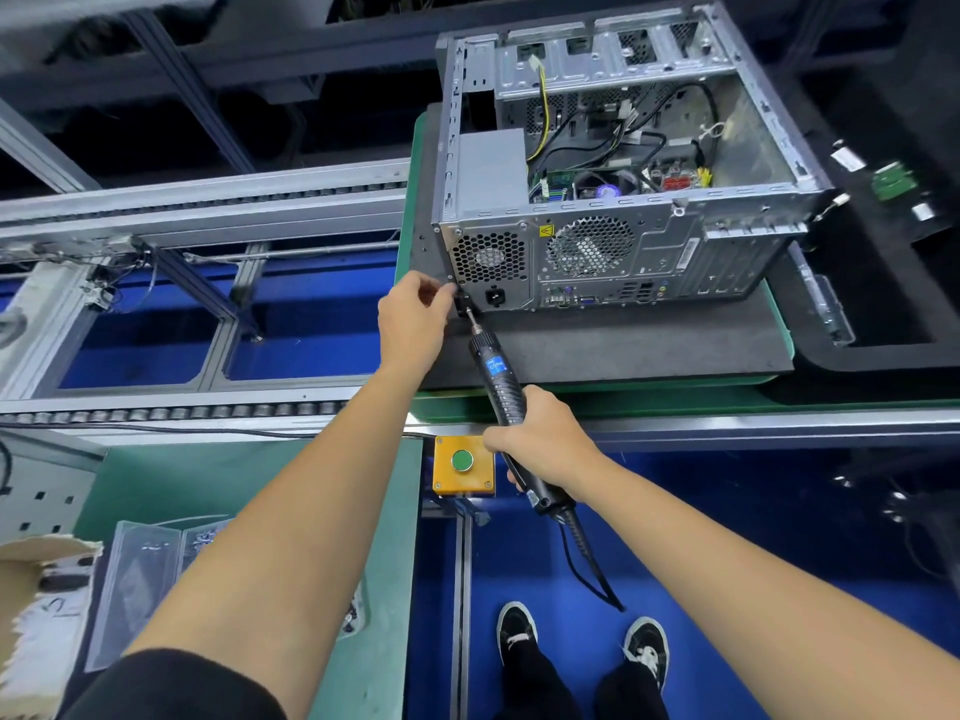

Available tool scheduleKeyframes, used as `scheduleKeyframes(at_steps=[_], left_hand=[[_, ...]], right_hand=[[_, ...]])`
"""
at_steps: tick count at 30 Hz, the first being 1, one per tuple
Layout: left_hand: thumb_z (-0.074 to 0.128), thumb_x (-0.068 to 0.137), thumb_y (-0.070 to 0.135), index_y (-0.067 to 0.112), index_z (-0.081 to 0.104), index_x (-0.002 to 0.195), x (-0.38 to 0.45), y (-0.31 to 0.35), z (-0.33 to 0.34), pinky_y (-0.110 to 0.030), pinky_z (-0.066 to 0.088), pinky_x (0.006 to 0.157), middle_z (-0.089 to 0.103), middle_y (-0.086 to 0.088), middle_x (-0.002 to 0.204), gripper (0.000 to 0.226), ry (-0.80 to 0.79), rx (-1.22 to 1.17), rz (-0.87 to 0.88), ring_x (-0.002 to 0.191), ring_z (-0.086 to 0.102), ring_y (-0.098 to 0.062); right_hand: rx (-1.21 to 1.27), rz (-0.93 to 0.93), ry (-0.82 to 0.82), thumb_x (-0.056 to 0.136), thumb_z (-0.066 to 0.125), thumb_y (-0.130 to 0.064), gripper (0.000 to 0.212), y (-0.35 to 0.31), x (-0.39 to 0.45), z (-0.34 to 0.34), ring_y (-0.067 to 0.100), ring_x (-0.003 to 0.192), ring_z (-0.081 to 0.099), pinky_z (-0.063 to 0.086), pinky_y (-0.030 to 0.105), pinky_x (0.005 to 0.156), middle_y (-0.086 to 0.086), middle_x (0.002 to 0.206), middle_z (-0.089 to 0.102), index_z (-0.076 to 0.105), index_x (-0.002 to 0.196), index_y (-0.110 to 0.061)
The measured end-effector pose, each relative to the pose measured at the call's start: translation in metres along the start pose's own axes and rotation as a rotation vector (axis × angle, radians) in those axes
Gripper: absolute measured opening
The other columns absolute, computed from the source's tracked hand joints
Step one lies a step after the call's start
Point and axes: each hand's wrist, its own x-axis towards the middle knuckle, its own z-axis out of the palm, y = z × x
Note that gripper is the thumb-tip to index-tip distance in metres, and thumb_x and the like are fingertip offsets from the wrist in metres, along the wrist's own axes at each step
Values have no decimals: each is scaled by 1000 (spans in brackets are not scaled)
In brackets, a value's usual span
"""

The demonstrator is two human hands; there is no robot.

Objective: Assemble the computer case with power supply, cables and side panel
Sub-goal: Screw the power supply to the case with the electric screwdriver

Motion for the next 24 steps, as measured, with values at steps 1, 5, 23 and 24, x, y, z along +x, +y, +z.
scheduleKeyframes(at_steps=[1,5,23,24], left_hand=[[63,91,35,14,62,90,4,1,-1,-32,49,70,64,1,83,21,-7,81,54,78,60,-18],[61,92,37,8,61,93,10,5,-2,-30,40,67,64,-5,89,29,4,355,235,81,50,-22],[59,88,23,8,60,86,15,6,-8,-28,34,64,62,-4,81,16,-64,359,322,75,48,-20],[59,87,23,10,60,85,14,7,-6,-26,33,64,61,-1,79,13,-56,334,302,76,48,-19]], right_hand=[[-3,-1,4,76,73,-15,34,-1,1,0,27,67,58,58,51,71,11,89,57,45,96,-11],[5,-6,8,77,73,-16,33,-4,4,-2,27,67,59,58,49,71,12,90,58,44,94,-14],[31,-22,-6,77,72,-15,36,-9,7,-3,26,66,59,59,50,71,15,91,60,46,101,-10],[32,-21,-3,77,72,-15,37,-9,7,-4,26,65,59,59,51,71,15,91,60,46,102,-10]])
